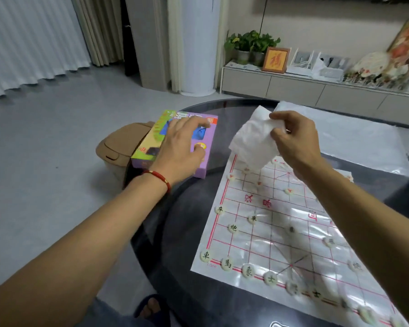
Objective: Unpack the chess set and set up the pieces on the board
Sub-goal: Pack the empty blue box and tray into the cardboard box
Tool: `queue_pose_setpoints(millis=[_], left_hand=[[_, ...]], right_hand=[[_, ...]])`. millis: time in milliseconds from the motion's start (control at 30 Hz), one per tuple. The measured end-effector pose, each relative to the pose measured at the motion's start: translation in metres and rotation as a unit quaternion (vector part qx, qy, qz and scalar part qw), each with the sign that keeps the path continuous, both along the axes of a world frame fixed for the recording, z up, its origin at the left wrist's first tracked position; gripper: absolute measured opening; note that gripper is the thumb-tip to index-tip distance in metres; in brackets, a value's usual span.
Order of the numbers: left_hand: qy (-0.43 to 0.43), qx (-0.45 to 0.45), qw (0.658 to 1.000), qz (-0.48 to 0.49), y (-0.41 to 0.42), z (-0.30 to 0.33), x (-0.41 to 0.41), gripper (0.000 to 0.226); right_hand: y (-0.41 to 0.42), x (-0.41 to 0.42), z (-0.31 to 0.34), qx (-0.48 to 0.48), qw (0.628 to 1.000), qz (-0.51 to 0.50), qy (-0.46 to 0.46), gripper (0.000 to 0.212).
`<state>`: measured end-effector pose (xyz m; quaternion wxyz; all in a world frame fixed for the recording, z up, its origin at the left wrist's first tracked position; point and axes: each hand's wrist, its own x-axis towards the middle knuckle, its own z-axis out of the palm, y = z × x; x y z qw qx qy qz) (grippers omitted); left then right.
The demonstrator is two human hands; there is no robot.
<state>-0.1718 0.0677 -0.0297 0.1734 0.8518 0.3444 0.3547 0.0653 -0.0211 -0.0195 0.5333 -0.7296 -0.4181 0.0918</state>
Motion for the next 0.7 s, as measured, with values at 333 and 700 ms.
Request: queue_pose_setpoints(millis=[333,700], left_hand=[[0.214,-0.071,0.967,-0.117,-0.016,0.014,0.205,0.037],[0.403,-0.095,0.909,0.053,0.037,-0.028,0.352,0.055]], right_hand=[[-0.062,0.16,-0.003,0.067,0.971,-0.22,0.062,0.045],[-0.104,0.256,-0.069,-0.219,0.932,-0.278,-0.072,0.055]])
